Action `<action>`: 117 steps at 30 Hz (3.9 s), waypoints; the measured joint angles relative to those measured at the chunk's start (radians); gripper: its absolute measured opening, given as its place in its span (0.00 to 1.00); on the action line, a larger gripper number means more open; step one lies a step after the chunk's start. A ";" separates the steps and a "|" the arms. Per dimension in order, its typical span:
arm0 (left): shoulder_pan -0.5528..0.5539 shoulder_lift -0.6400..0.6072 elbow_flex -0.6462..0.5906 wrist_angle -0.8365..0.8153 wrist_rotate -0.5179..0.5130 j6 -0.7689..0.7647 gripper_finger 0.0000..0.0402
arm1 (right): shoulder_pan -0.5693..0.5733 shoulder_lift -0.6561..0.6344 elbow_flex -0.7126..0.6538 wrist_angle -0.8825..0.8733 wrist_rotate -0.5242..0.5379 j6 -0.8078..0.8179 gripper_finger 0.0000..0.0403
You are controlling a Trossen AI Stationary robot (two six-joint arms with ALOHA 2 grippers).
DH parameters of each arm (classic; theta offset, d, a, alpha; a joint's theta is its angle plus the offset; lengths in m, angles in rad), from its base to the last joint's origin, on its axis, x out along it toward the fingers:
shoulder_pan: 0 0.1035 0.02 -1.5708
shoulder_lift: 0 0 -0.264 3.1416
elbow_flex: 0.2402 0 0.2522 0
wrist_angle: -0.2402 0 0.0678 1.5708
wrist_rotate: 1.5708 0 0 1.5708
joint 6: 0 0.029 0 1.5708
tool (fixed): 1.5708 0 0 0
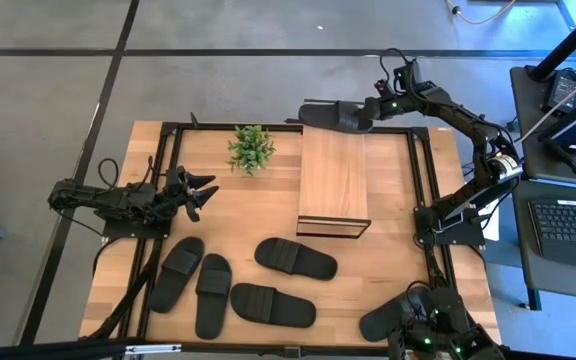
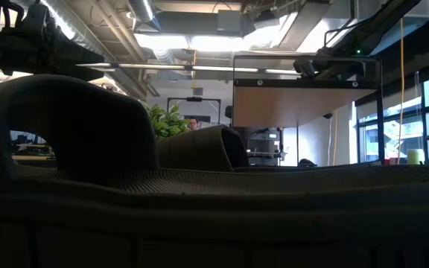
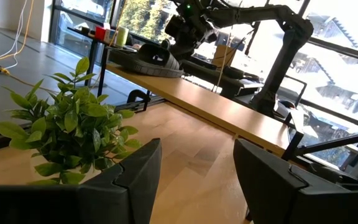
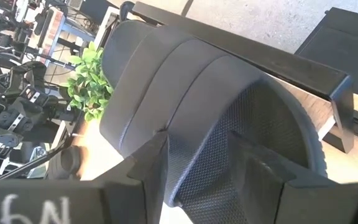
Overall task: Pick and place slides into the shelf
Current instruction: Put the black slide on the shelf
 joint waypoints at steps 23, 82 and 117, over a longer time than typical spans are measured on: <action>0.000 0.000 0.000 0.000 0.000 0.003 0.48 | 0.000 0.000 0.221 -0.296 0.194 -0.156 0.40; 0.000 0.000 0.000 0.000 0.000 0.055 0.48 | 1.750 -0.652 -0.273 -0.397 0.360 1.264 0.40; 0.000 0.000 0.000 0.000 0.000 0.044 0.48 | 2.254 -0.555 -0.713 0.081 0.714 1.893 0.40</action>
